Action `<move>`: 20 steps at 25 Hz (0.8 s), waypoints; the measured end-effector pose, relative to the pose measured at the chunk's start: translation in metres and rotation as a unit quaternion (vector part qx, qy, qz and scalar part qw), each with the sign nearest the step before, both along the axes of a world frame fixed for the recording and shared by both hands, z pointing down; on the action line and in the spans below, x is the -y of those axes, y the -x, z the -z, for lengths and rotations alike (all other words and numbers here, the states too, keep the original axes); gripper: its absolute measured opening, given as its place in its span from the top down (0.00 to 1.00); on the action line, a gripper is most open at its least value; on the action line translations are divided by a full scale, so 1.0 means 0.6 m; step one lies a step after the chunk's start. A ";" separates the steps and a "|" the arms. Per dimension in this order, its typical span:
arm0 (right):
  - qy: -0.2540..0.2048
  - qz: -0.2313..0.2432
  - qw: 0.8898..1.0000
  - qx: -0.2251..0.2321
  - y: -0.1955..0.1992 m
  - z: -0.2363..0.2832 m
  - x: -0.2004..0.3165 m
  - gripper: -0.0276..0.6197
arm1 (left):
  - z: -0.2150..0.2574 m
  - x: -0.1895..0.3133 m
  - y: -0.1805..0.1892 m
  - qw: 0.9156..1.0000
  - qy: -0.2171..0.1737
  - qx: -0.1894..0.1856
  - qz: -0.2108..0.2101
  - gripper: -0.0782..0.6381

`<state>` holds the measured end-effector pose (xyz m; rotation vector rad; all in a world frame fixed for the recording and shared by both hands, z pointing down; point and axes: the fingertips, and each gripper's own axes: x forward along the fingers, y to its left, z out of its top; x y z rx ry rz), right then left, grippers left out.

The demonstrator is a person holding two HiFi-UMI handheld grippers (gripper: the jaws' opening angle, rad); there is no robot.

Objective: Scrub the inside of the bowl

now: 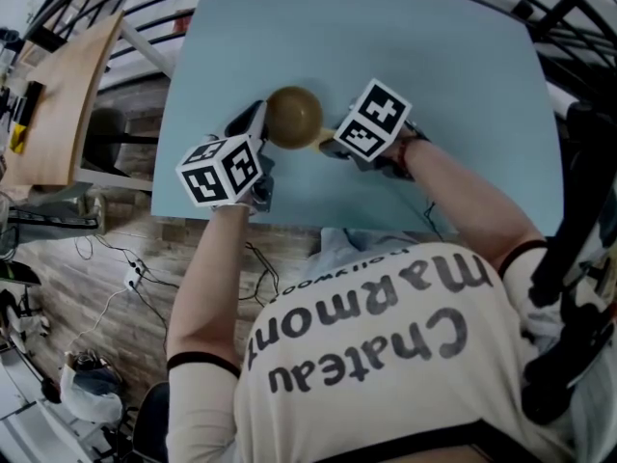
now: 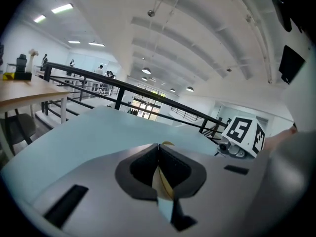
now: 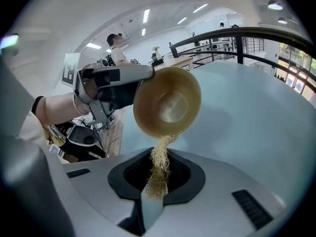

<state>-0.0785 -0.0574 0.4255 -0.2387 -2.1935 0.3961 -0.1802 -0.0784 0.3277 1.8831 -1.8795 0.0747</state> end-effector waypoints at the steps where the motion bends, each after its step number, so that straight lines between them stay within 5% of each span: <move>1: 0.003 0.001 1.000 0.000 0.002 -0.001 -0.005 0.86 | -0.004 -0.001 0.004 1.000 0.001 -0.010 0.006 0.88; 7: 0.018 0.019 1.000 -0.003 0.009 -0.013 -0.035 0.86 | -0.026 0.002 0.002 0.998 0.000 -0.066 0.024 0.88; 20: 0.039 -0.021 0.999 0.014 0.034 -0.017 -0.049 0.86 | -0.056 0.000 -0.012 0.994 0.015 -0.086 0.068 0.88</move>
